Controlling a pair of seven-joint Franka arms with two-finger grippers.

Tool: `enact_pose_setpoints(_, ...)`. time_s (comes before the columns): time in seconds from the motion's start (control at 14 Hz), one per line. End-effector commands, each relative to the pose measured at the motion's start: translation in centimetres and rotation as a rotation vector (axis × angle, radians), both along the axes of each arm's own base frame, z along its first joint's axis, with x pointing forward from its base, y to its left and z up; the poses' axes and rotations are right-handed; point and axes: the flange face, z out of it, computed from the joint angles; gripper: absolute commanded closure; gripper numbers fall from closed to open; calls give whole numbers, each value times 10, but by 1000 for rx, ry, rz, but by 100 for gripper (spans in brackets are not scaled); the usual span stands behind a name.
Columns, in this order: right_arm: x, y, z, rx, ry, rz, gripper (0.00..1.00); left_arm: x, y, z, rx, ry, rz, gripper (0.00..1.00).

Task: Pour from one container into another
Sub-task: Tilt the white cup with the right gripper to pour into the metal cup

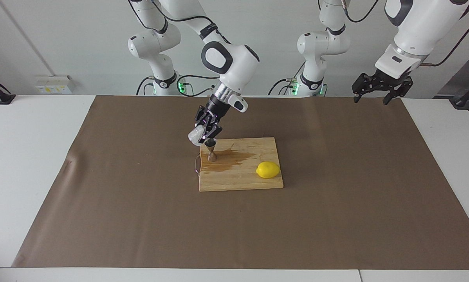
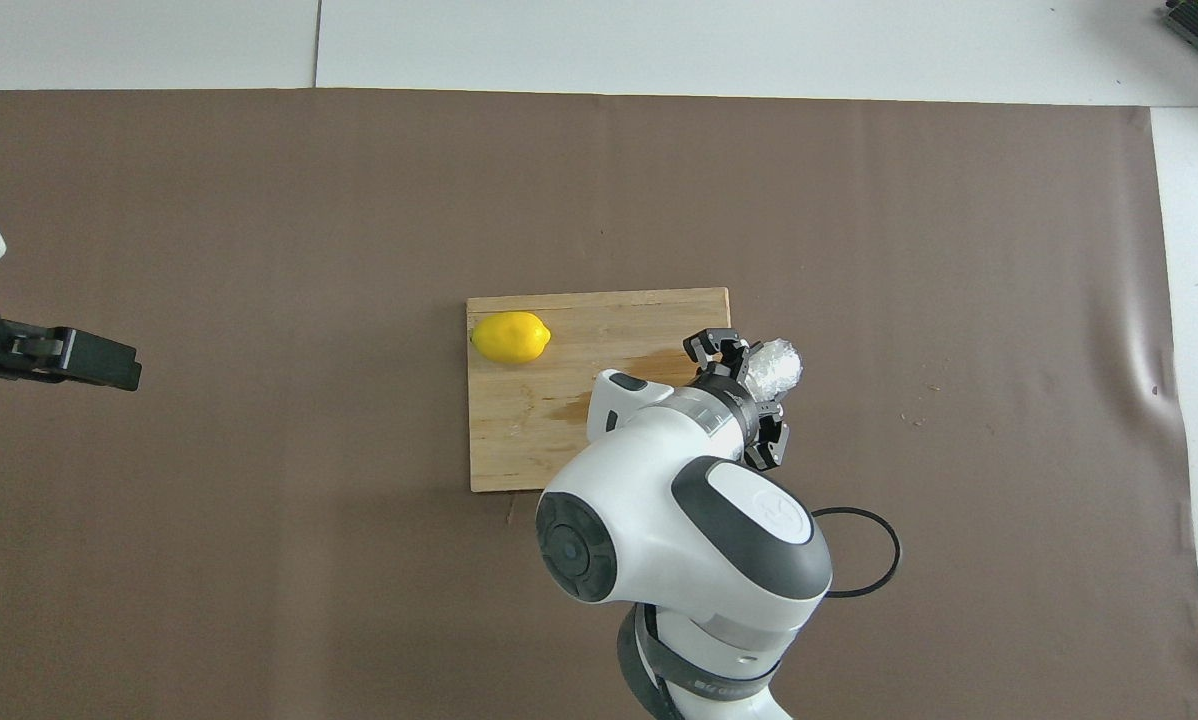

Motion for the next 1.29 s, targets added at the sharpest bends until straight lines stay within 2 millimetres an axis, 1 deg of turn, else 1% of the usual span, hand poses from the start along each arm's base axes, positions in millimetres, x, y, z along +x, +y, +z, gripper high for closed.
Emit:
enact_pose_setpoints(0.0, 0, -1, -5, -38, -32, 5, 100, -7, 2, 2, 22, 3, -9, 0)
enact_pose_setpoints(0.14, 1, 0, -8, -45, -35, 11, 100, -7, 3, 2, 22, 3, -8, 0)
enact_pose_setpoints(0.21, 0, 3, -11, -51, -39, 19, 100, -7, 3, 2, 22, 3, -8, 0)
enact_pose_setpoints(0.29, -6, 12, -13, -47, -56, 20, 100, -7, 2, 2, 22, 3, -9, 0)
enact_pose_setpoints(0.36, -7, 14, -17, -51, -73, 11, 100, -7, 2, 2, 22, 3, -9, 0)
enact_pose_setpoints(0.5, -7, 13, -21, -73, -82, 9, 100, -7, 3, 2, 22, 3, -8, 0)
enact_pose_setpoints(1.07, -10, 8, -22, -115, -108, 21, 100, -7, 3, 2, 22, 3, -8, 0)
enact_pose_setpoints(1.22, -14, 12, -21, -130, -110, 31, 100, -7, 3, 2, 22, 3, -8, 0)
